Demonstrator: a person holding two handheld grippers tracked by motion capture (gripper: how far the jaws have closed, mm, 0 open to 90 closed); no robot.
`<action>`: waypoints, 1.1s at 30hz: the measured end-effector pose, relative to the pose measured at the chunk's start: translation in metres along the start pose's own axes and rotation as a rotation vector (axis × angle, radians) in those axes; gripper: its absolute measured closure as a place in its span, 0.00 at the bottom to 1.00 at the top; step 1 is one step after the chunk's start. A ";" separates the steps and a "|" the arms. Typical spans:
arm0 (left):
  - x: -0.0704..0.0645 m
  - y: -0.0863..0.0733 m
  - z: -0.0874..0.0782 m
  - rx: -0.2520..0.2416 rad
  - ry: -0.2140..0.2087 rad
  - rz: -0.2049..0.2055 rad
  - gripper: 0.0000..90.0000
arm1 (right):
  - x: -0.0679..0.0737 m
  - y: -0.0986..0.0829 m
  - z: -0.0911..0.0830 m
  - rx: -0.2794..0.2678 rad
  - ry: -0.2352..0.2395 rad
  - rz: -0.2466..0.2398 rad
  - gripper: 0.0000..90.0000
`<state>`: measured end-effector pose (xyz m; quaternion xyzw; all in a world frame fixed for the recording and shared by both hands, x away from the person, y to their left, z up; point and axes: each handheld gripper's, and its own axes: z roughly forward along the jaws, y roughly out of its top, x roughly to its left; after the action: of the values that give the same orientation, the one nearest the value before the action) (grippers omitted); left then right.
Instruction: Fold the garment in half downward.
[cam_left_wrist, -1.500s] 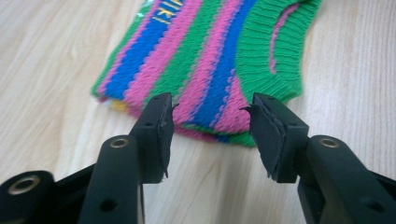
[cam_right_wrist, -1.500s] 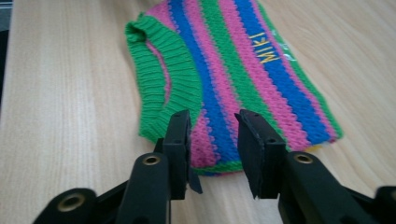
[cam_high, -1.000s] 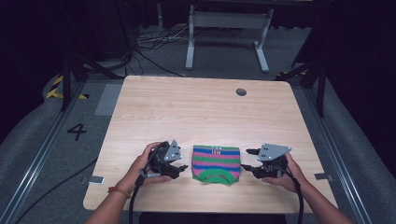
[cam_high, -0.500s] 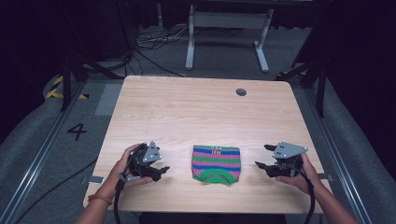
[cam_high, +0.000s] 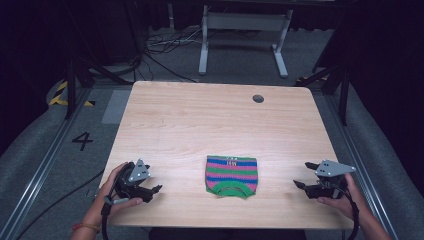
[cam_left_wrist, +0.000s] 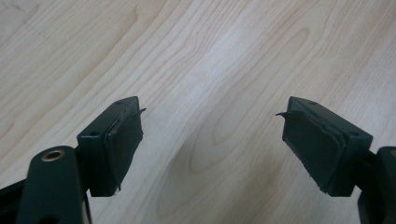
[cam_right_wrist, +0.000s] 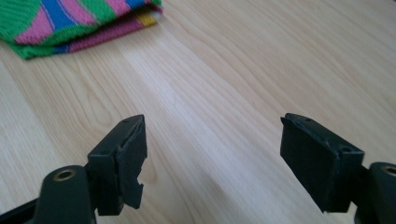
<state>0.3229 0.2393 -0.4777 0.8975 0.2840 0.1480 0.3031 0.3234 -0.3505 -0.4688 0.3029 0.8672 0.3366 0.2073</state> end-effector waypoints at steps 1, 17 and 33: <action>0.001 -0.003 -0.001 -0.001 0.000 -0.007 0.23 | -0.001 -0.005 -0.002 0.007 -0.008 0.014 0.26; 0.007 -0.042 -0.005 -0.035 -0.047 -0.148 0.19 | -0.009 -0.061 -0.011 0.013 -0.006 0.201 0.21; 0.004 -0.047 -0.008 -0.045 0.006 -0.197 0.17 | -0.011 -0.065 -0.011 0.008 0.011 0.245 0.21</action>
<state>0.3032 0.2758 -0.5008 0.8578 0.3686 0.1265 0.3352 0.3008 -0.4011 -0.5054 0.4057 0.8260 0.3576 0.1588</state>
